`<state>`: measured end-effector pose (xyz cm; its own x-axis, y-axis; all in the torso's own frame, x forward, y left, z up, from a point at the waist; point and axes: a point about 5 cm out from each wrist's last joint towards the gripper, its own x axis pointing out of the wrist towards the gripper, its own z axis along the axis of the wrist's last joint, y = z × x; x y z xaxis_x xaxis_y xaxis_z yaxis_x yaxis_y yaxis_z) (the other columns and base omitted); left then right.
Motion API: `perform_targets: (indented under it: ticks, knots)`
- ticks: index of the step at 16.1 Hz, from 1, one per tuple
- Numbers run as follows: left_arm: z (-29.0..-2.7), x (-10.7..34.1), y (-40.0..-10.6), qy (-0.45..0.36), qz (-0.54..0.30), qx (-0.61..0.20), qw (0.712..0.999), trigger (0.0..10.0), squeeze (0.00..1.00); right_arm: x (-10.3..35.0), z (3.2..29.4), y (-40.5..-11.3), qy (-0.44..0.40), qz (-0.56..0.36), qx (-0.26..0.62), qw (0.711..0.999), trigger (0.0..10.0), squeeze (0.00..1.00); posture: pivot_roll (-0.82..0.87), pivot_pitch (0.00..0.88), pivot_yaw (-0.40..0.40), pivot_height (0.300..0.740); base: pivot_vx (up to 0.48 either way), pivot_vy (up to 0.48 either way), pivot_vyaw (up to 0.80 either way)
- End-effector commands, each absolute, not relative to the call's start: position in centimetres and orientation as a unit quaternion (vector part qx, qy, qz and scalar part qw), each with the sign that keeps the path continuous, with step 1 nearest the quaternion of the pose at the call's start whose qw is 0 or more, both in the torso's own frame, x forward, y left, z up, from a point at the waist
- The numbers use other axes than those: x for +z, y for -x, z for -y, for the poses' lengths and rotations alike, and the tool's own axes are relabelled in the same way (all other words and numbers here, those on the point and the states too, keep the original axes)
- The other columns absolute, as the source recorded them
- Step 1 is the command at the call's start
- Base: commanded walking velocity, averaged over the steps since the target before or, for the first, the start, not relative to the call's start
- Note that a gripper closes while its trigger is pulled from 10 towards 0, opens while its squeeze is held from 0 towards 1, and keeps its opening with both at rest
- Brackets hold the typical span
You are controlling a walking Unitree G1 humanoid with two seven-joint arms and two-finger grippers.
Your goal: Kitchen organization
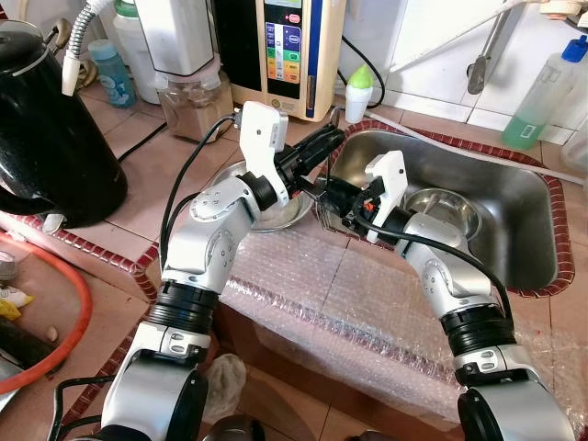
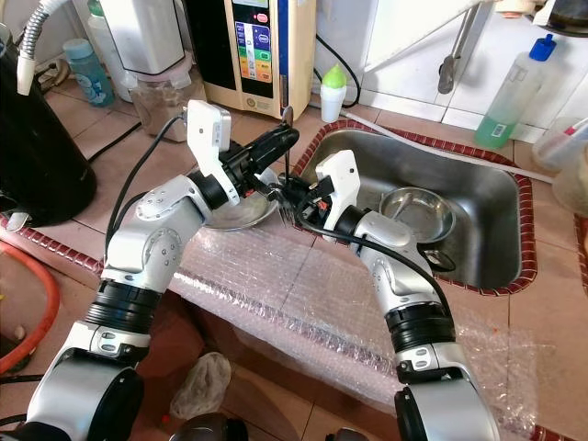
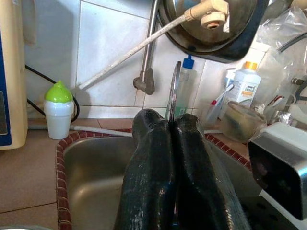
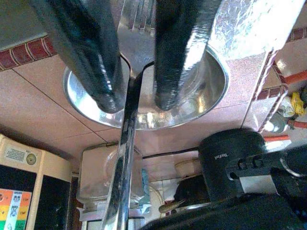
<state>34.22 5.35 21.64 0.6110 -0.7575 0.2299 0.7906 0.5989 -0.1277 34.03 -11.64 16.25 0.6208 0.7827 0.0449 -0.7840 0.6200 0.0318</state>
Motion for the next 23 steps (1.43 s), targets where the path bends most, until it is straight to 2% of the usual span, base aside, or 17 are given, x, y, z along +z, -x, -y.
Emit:
perform_targets:
  ticks: [1,3,4,5,6,7,8,9,12,13,14,19,20,21,22,23]
  knots:
    - [-5.3,22.0,-34.0,0.095,0.084,-0.441,0.889,0.0,0.00,16.7,11.9,-34.4,-0.018,0.018,0.430,0.902,0.0,0.00,-0.04,0.000,0.072,0.740,0.000,0.000,0.00]
    - [-5.2,22.0,-34.0,0.094,0.084,-0.441,0.888,0.0,0.00,16.7,12.0,-34.4,-0.017,0.017,0.428,0.904,0.0,0.00,-0.04,0.000,0.074,0.740,0.000,0.000,0.00]
    - [-5.2,22.0,-34.0,0.092,0.084,-0.441,0.889,1.4,0.00,16.6,12.1,-34.5,-0.014,0.017,0.423,0.906,0.0,0.00,-0.04,0.000,0.074,0.740,0.000,0.000,0.00]
    - [-5.2,22.0,-34.0,0.091,0.085,-0.442,0.889,1.8,0.00,16.6,12.2,-34.6,-0.010,0.018,0.417,0.909,0.0,0.00,-0.04,0.000,0.074,0.740,0.000,0.000,0.00]
    - [-5.2,22.0,-34.0,0.091,0.085,-0.446,0.887,3.3,0.00,16.6,12.4,-34.9,0.003,0.021,0.401,0.916,0.0,0.00,-0.04,0.000,0.074,0.740,0.000,0.000,0.00]
    - [-5.2,22.0,-34.0,0.091,0.085,-0.445,0.887,6.9,0.00,16.6,12.6,-35.2,0.010,0.022,0.385,0.923,0.0,0.00,-0.04,0.000,0.075,0.740,0.000,0.000,0.00]
    - [-5.2,22.0,-34.0,0.089,0.086,-0.444,0.887,7.6,0.00,16.6,12.7,-35.4,0.012,0.022,0.376,0.926,0.0,0.00,-0.03,0.000,0.073,0.740,0.000,0.000,0.00]
    - [-5.3,22.0,-34.0,0.085,0.086,-0.443,0.889,10.0,0.00,16.6,13.0,-35.6,0.014,0.024,0.364,0.931,0.0,0.00,-0.03,0.000,0.072,0.740,0.000,0.000,0.00]
    - [-5.5,21.8,-34.0,0.090,0.081,-0.440,0.890,10.0,0.00,16.9,13.7,-36.3,0.024,0.032,0.328,0.944,0.0,0.00,-0.03,0.000,0.069,0.740,0.000,0.000,0.00]
    - [-5.7,21.9,-34.1,0.103,0.079,-0.436,0.890,10.0,0.27,16.8,14.1,-36.6,0.037,0.032,0.304,0.951,0.0,0.00,-0.03,0.000,0.068,0.740,0.000,0.000,0.00]
    - [-5.9,21.9,-34.1,0.111,0.077,-0.434,0.890,10.0,1.00,16.4,15.3,-37.4,0.057,0.015,0.242,0.969,0.0,0.00,-0.03,0.000,0.067,0.740,0.000,0.000,0.00]
    - [-8.2,21.7,-34.0,0.112,0.081,-0.394,0.909,10.0,1.00,14.6,18.7,-38.1,0.081,-0.040,0.103,0.991,0.0,0.00,-0.02,0.000,0.060,0.740,0.000,0.000,0.00]
    - [-9.3,21.3,-34.0,0.114,0.071,-0.378,0.916,10.0,1.00,14.0,19.3,-38.1,0.080,-0.055,0.074,0.993,3.1,0.00,-0.01,0.000,0.057,0.740,0.000,0.000,0.00]
    - [-10.5,20.7,-34.1,0.123,0.061,-0.358,0.924,10.0,1.00,13.5,19.7,-38.0,0.076,-0.068,0.056,0.993,10.0,0.00,-0.01,0.000,0.055,0.740,0.000,0.000,0.00]
    - [-11.3,20.3,-34.2,0.131,0.054,-0.341,0.929,10.0,1.00,13.2,19.9,-38.0,0.070,-0.074,0.050,0.993,10.0,0.00,-0.01,0.000,0.055,0.740,0.000,0.000,0.00]
    - [-12.7,19.6,-34.2,0.129,0.045,-0.311,0.940,10.0,1.00,12.7,20.2,-37.8,0.062,-0.085,0.037,0.994,10.0,1.00,-0.01,0.000,0.054,0.740,0.000,0.000,0.00]
